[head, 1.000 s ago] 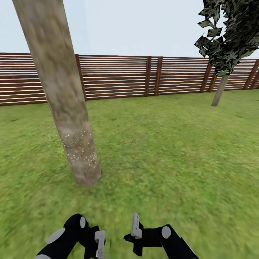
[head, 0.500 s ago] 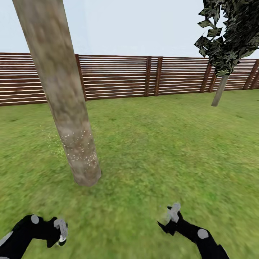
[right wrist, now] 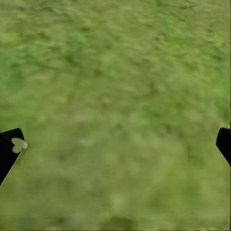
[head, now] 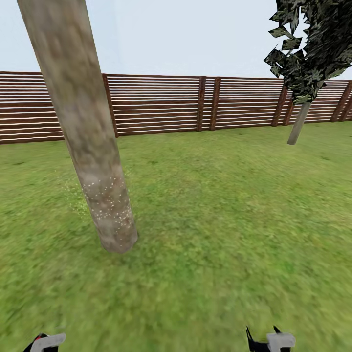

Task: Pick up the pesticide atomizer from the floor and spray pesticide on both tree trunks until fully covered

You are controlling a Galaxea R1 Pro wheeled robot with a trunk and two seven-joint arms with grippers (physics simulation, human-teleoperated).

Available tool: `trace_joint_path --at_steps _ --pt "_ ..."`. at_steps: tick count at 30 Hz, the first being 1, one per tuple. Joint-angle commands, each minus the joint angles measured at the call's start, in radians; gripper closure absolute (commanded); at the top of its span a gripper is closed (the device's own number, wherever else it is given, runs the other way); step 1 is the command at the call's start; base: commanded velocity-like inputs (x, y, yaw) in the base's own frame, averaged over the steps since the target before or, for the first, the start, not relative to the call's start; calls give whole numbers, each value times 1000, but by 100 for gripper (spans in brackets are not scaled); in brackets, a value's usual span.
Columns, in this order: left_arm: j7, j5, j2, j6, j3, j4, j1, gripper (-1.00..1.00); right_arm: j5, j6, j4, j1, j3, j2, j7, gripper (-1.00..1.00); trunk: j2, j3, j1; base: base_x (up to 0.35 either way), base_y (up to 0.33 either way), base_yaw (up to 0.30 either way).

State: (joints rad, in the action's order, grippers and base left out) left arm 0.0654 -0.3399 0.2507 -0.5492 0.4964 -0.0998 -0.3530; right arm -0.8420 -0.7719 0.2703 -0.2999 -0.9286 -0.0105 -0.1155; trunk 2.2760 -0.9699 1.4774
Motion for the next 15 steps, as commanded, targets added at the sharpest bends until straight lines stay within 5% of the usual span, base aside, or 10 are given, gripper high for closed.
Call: trace_joint_path --at_steps 1,5,15 --pt "-1 1 0 -1 1 6 0 100 2 0 -53 0 0 0 0 -100 0 0 0 0 0 0" --pt "1 1 -1 -1 1 13 0 100 1 0 -219 1 3 6 -1 -100 0 0 0 0 0 0" --pt "3 2 -2 -2 2 12 0 100 1 1 -229 1 2 3 0 -100 0 0 0 0 0 0"
